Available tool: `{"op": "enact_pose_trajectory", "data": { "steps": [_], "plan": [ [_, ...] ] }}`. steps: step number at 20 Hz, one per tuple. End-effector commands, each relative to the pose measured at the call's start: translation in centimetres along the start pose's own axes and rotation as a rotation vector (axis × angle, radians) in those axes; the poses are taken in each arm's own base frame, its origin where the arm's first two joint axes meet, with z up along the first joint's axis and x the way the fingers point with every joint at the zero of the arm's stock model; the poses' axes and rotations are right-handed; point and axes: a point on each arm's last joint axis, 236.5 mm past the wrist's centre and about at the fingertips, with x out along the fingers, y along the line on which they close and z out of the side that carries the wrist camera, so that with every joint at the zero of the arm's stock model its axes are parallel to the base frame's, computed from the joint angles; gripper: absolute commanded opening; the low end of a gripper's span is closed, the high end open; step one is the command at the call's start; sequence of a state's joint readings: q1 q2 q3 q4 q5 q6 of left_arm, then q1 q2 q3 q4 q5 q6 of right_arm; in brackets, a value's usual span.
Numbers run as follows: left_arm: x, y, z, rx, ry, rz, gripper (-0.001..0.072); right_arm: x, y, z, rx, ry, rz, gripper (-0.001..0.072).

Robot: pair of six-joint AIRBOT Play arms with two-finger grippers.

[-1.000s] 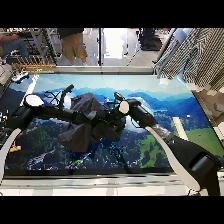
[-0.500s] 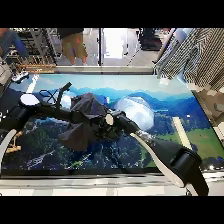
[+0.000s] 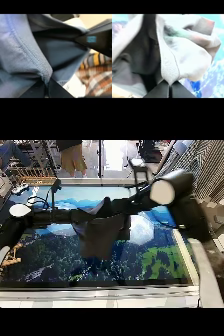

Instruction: Fold the clothes and pants, and hang the long-sleeved shirts on hangers.

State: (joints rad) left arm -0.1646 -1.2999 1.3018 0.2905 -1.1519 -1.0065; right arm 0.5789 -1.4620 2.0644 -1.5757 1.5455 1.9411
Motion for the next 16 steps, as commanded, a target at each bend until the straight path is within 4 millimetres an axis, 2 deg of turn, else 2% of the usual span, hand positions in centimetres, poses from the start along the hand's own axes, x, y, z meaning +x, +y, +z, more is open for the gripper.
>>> {"op": "enact_pose_trajectory", "data": {
  "steps": [1, 2, 3, 4, 5, 7, 10, 11, 12, 13, 15, 16],
  "plan": [
    [2.7, -3.3, 0.1, 0.002, -0.075, -0.032, 0.0026, -2.2, -0.1, -0.9, -0.079, -0.005, 0.011, 0.0017],
    [3.7, -4.2, -2.0, 0.028, -0.004, -0.048, 0.0251, -0.9, -0.4, -1.9, -0.104, 0.036, -0.003, 0.0017],
    [4.1, -4.2, -3.8, 0.065, 0.068, -0.035, 0.0503, -0.1, -0.5, -2.9, -0.137, 0.074, -0.01, 0.0017],
    [3.9, -3.4, -5.3, 0.108, 0.13, 0.001, 0.052, 0.2, -0.8, -3.5, -0.167, 0.1, -0.023, 0.0017],
    [3.6, -2.3, -5.6, 0.144, 0.15, 0.049, 0.052, 0.2, -0.9, -3.6, -0.187, 0.105, -0.03, 0.0017],
    [2.9, 0.6, -5.1, 0.188, 0.151, 0.151, 0.0523, -0.1, -0.9, -3.5, -0.213, 0.096, -0.029, 0.0017],
    [3.6, 3.8, -5.4, 0.248, 0.178, 0.212, 0.0548, -0.1, -0.9, -3.6, -0.222, 0.1, -0.026, 0.0017],
    [4.0, 4.4, -5.4, 0.241, 0.184, 0.216, 0.0619, -0.1, -0.8, -3.8, -0.222, 0.108, -0.022, 0.0017],
    [4.0, 4.7, -5.1, 0.228, 0.188, 0.214, 0.066, -0.1, -0.7, -4.1, -0.227, 0.119, -0.018, 0.0017],
    [3.8, 4.4, -4.6, 0.228, 0.19, 0.208, 0.066, -0.2, -0.7, -4.4, -0.248, 0.132, -0.019, 0.0017],
    [2.1, 3.6, -3.8, 0.26, 0.224, 0.209, 0.0659, -0.3, -0.6, -4.8, -0.274, 0.141, -0.028, 0.0017],
    [0.7, 3.4, -4.6, 0.241, 0.295, 0.221, 0.0659, -0.3, -0.4, -4.7, -0.286, 0.132, -0.027, 0.0017]
  ]
}}
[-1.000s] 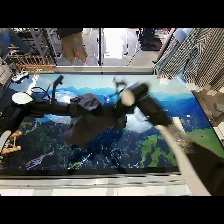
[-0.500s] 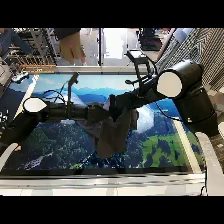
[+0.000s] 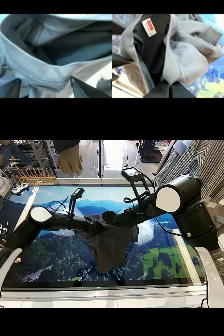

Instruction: Fold the clothes and pants, and hang the long-sleeved shirts on hangers.

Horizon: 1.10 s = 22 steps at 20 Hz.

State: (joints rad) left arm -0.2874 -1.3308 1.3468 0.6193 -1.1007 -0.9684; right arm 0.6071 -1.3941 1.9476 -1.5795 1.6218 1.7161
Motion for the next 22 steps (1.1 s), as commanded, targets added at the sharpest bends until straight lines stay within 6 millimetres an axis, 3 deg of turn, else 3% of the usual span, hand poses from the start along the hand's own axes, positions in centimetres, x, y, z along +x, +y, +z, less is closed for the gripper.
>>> {"op": "enact_pose_trajectory", "data": {
  "steps": [1, 3, 4, 5, 6, 8, 9, 10, 12, 13, 14, 16, 18, 22],
  "plan": [
    [-3.5, -0.1, -2.8, -0.011, 0.202, 0.008, 0.0658, -0.1, 0.4, 0.0, -0.043, -0.006, -0.01, 0.0017],
    [-7.4, -0.6, -7.3, -0.082, 0.405, 0.011, 0.0583, 0.0, 1.0, 0.8, -0.051, -0.041, 0.001, 0.0017],
    [-9.9, 1.3, -8.9, -0.137, 0.459, 0.123, 0.0518, 0.0, 1.3, 1.1, -0.056, -0.055, 0.006, 0.0017],
    [-12.9, 4.6, -9.6, -0.181, 0.459, 0.296, 0.0499, 0.1, 1.3, 1.2, -0.057, -0.057, 0.006, 0.0017],
    [-17.4, 8.6, -10.4, -0.242, 0.43, 0.522, 0.0499, 0.2, 1.5, 1.1, -0.058, -0.053, 0.011, 0.0017],
    [-28.9, 15.3, -12.1, -0.352, 0.313, 0.977, 0.05, 0.2, 1.6, 1.3, -0.06, -0.057, 0.013, 0.0018],
    [-35.3, 17.8, -13.3, -0.409, 0.219, 1.189, 0.0501, 0.2, 1.7, 1.4, -0.06, -0.065, 0.016, 0.0018],
    [-39.9, 19.3, -14.4, -0.479, 0.103, 1.316, 0.0502, 0.2, 1.7, 1.6, -0.06, -0.072, 0.017, 0.0018],
    [-46.4, 22.0, -17.4, -0.622, -0.09, 1.428, 0.0553, 0.2, 1.9, 2.1, -0.06, -0.095, 0.022, 0.0018],
    [-48.2, 23.3, -18.8, -0.693, -0.161, 1.436, 0.0603, 0.2, 1.9, 2.2, -0.06, -0.098, 0.022, 0.0018],
    [-49.4, 25.1, -20.3, -0.74, -0.201, 1.432, 0.0602, 0.2, 1.8, 2.1, -0.062, -0.094, 0.021, 0.0018],
    [-49.9, 28.7, -23.2, -0.833, -0.232, 1.402, 0.06, 0.2, 1.8, 2.0, -0.07, -0.088, 0.019, 0.0018],
    [-48.7, 32.3, -25.0, -0.841, -0.171, 1.363, 0.0598, 0.2, 1.8, 2.3, -0.071, -0.101, 0.017, 0.0019],
    [-44.5, 37.8, -25.9, -0.824, -0.089, 1.266, 0.0597, 0.1, 1.8, 2.6, -0.07, -0.113, 0.02, 0.0019]
  ]
}}
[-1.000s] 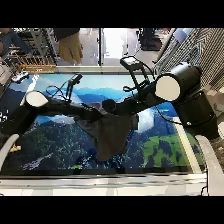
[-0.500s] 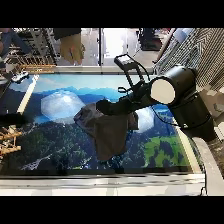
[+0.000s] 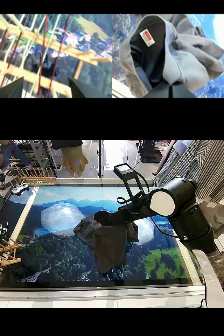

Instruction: Fold the clothes and pants, and hang the long-sleeved shirts on hangers.

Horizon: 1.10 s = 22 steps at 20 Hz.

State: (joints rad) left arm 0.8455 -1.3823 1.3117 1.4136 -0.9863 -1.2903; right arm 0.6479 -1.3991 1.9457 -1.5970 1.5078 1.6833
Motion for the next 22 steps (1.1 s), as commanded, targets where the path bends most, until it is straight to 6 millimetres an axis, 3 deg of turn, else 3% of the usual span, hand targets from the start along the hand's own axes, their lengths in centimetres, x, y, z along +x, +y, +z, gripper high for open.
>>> {"op": "enact_pose_trajectory", "data": {
  "steps": [1, 6, 9, 12, 15, 19, 22],
  "plan": [
    [5.3, -1.1, 0.0, 0.03, 0.037, -0.032, 0.0597, 0.0, 0.1, 0.2, -0.002, -0.007, 0.002, 0.0019],
    [8.5, -1.8, -0.4, 0.052, 0.049, -0.032, 0.0594, 0.0, 0.1, 0.2, -0.002, -0.007, 0.002, 0.0019],
    [8.8, -0.5, -0.7, 0.053, 0.059, -0.001, 0.0211, 0.0, 0.1, 0.1, -0.002, -0.006, 0.002, 0.0019],
    [8.2, 0.0, -0.3, 0.048, 0.044, 0.007, 0.0198, 0.0, 0.1, 0.1, -0.001, -0.006, 0.002, 0.0019],
    [6.4, -0.1, 0.9, 0.059, 0.001, 0.014, 0.0017, 0.0, 0.1, 0.1, -0.001, -0.006, 0.002, 0.0019],
    [3.1, -1.5, 3.0, 0.039, -0.086, -0.018, 0.0018, 0.0, 0.1, 0.1, 0.0, -0.006, 0.004, 0.0019],
    [-2.5, -6.6, 6.7, 0.044, -0.256, -0.199, 0.0017, 0.0, 0.2, 0.2, 0.002, -0.007, 0.005, 0.0019]
  ]
}}
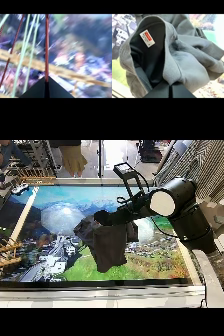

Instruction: Fold the clothes and pants, and hang the long-sleeved shirts on hangers.

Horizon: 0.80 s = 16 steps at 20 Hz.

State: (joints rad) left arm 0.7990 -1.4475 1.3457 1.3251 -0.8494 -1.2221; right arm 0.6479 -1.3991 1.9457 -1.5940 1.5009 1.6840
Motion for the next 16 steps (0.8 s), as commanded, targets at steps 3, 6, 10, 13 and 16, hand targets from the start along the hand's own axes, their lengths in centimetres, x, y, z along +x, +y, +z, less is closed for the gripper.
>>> {"op": "enact_pose_trajectory", "data": {
  "steps": [3, 6, 10, 13, 16],
  "plan": [
    [-15.2, -14.6, 9.5, 0.032, -0.451, -0.577, 0.0017, 0.0, -0.5, 0.2, -0.002, -0.009, -0.024, 0.0019],
    [-30.0, -25.3, 6.5, 0.412, -0.711, -1.177, 0.0017, -0.4, -2.6, 1.5, -0.009, -0.066, -0.104, 0.0019],
    [-33.5, -31.3, -3.3, 0.753, -0.537, -1.563, 0.0017, -1.2, -4.4, 3.5, -0.022, -0.153, -0.182, 0.0018],
    [-34.9, -34.4, -7.7, 0.862, -0.408, -1.716, 0.0017, -1.2, -4.5, 4.0, -0.027, -0.174, -0.186, 0.0018],
    [-36.1, -36.2, -9.3, 0.894, -0.371, -1.782, 0.0017, -1.3, -4.4, 4.4, -0.038, -0.189, -0.185, 0.0018]
  ]
}}
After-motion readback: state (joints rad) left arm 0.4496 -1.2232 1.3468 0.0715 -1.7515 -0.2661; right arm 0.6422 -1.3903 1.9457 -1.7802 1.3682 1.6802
